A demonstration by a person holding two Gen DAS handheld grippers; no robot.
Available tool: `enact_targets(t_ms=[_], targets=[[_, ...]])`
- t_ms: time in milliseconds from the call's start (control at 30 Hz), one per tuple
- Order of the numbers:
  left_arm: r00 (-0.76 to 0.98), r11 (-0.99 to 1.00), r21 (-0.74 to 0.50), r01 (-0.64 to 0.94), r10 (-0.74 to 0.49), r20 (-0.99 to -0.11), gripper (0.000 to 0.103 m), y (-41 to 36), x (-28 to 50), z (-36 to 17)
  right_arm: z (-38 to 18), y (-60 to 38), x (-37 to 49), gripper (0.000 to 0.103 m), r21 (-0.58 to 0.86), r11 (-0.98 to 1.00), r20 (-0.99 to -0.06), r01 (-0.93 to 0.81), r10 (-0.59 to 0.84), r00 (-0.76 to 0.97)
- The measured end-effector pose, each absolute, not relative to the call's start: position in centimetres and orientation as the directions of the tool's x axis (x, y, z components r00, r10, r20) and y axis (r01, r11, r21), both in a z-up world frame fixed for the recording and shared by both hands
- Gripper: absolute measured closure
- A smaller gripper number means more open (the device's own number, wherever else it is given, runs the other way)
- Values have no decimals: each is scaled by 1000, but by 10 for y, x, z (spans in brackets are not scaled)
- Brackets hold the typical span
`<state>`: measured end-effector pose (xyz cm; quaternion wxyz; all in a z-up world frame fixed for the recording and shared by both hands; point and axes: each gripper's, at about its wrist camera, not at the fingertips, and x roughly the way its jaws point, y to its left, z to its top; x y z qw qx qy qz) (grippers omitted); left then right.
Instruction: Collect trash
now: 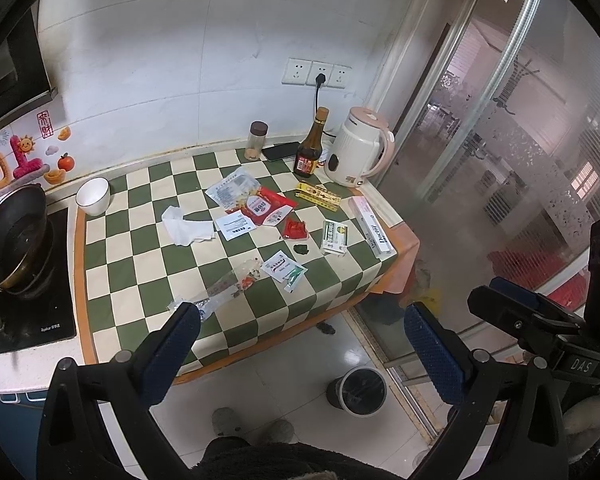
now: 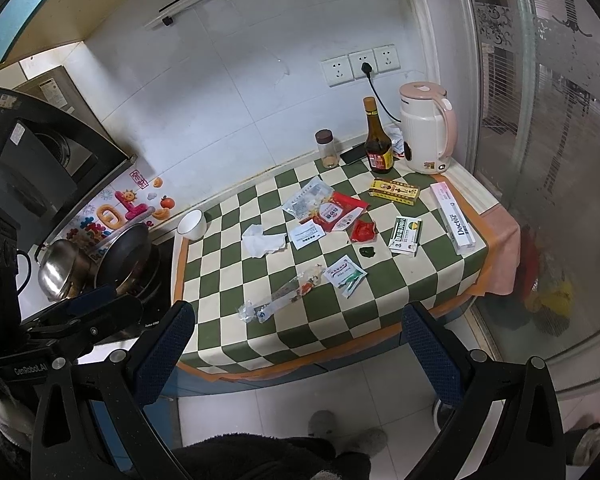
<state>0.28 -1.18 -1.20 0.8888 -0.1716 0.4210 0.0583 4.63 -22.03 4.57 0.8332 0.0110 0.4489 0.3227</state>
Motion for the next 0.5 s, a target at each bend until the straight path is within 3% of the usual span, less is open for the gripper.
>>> enact_targets(t_ms=[500], targets=[[650,932,-271,-242,-52,-758,0,-6,1,-9,44,-221,49,0,313,789,-740,-529,551,385]])
